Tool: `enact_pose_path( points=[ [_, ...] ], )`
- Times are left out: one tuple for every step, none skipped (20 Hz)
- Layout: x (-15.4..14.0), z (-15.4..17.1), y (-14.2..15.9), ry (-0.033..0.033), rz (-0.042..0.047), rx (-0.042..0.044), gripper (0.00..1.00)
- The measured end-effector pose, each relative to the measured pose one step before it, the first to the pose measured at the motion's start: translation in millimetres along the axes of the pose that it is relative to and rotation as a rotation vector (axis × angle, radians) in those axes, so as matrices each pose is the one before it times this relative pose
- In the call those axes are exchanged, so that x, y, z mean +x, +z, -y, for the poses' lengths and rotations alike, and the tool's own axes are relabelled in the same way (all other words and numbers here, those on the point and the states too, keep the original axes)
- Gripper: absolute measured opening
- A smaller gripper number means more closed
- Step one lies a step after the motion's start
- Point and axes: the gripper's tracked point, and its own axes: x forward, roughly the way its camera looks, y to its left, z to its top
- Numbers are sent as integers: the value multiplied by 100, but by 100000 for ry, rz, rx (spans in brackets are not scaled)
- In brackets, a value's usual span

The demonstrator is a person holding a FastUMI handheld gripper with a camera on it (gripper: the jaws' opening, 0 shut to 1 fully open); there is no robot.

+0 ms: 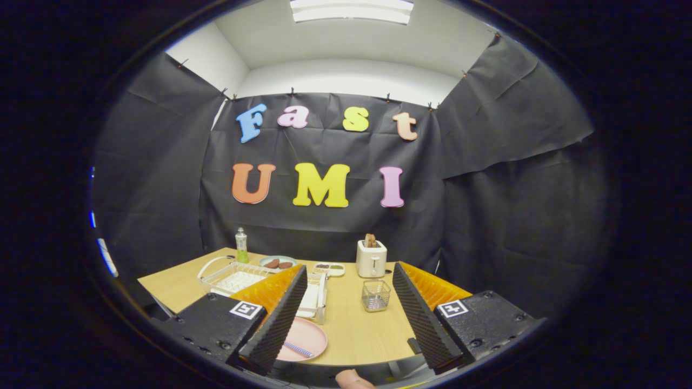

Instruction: Take the plate from the dish rack, then take the spoon from the basket and place it into the plate.

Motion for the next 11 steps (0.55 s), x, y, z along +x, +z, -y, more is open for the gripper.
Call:
enact_pose_path(
  points=[
    [115,-62,-143,102,-374,87,100],
    [115,-274,-237,720,-402,40,100],
    [84,-158,-318,336,-564,-43,100],
    [104,-35,-110,123,-321,-258,100],
    [70,11,-120,173,-390,-435,100],
    [78,-141,-123,226,-245,-221,100],
    [-2,-78,-1,222,-93,77,100],
    [96,43,-130,68,-152,87,100],
    [31,37,-71,86,-294,-151,100],
    [170,126,-233,-215,-448,176,100],
    [42,159,-53,-125,-371,329,100]
  ],
)
